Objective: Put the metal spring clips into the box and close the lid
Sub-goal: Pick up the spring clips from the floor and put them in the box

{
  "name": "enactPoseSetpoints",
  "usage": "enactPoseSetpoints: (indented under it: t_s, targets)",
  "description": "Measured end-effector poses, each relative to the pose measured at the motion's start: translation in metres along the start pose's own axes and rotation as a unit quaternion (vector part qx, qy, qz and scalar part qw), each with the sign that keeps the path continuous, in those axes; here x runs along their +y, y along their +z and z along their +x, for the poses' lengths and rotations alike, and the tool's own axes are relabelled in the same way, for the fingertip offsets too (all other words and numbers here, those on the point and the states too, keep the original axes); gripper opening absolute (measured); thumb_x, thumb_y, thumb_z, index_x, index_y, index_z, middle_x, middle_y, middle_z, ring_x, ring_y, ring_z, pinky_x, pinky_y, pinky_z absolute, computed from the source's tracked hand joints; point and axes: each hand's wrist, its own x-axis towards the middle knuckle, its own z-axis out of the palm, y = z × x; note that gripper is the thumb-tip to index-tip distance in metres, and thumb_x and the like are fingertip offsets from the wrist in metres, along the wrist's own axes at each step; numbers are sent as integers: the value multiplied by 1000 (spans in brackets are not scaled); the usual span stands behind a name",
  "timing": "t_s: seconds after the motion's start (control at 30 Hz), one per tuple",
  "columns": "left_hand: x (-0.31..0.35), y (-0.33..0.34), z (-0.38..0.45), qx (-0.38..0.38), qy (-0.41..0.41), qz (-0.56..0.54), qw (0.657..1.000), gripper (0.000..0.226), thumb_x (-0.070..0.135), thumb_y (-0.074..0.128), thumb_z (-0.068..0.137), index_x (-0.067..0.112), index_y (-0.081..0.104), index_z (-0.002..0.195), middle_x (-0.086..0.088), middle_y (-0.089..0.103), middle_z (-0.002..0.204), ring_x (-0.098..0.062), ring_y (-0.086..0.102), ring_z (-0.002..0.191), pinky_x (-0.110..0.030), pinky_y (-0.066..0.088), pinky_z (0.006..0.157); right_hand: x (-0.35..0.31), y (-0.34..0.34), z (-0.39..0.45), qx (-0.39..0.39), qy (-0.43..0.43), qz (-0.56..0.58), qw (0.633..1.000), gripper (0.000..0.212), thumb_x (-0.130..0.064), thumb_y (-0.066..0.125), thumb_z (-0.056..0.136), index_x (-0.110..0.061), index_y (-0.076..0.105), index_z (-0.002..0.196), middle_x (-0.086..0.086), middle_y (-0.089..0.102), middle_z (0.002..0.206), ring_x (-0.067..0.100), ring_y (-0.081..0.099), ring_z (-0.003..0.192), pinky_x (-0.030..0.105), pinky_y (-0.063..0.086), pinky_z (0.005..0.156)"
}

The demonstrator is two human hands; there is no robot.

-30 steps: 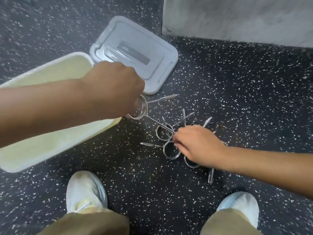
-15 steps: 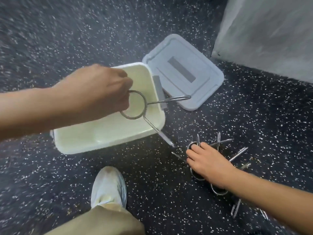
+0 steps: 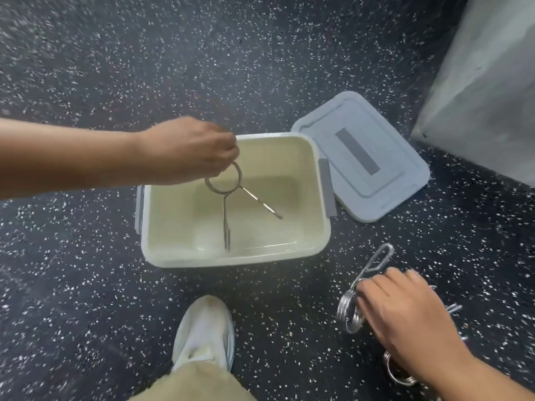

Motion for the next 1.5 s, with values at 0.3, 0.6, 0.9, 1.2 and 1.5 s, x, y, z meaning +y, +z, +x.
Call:
enactPoseSetpoints:
  t_s: [0.3, 0.6, 0.9, 1.2, 1.5]
  targets:
    - [36, 55, 38, -92, 10, 16, 996, 17, -9, 54, 74, 5, 61, 76, -8, 57, 69, -23, 55, 58, -31, 47, 51, -5, -45, 26, 22, 110, 44, 993, 9, -22, 63, 86, -18, 68, 79, -6, 61, 66, 20, 55, 61, 34, 44, 59]
    - [62, 77, 34, -162, -56, 8, 985, 10, 6, 76, 52, 14, 68, 52, -3, 58, 53, -18, 53, 44, -22, 23, 46, -14, -112, 62, -42, 179, 158, 970, 44, -53, 44, 95, -31, 47, 58, -11, 53, 50, 2, 50, 45, 26, 38, 43]
    - [53, 47, 15, -192, -145, -68, 968, 21, 1, 50, 82, 11, 63, 95, -6, 61, 96, -24, 59, 80, -28, 38, 57, -47, -144, 138, -84, 203, 291, 931, 45, -44, 54, 97, -16, 70, 66, -15, 64, 52, 0, 53, 43, 27, 33, 46]
    - [66, 25, -41, -51, -288, -189, 937, 33, 36, 43, 100, 13, 60, 84, 0, 52, 75, -25, 56, 69, -33, 41, 48, -69, -97, 210, -97, 350, 398, 842, 26, -24, 62, 92, -8, 79, 79, 0, 76, 67, 5, 55, 48, 23, 41, 49]
    - [71, 17, -37, -8, -275, -199, 941, 32, 37, 46, 98, 16, 61, 79, 0, 56, 69, -24, 54, 60, -28, 29, 44, -71, 7, 241, -250, 426, 285, 822, 25, -2, 53, 85, 3, 75, 96, 16, 71, 83, 29, 59, 70, 33, 49, 64]
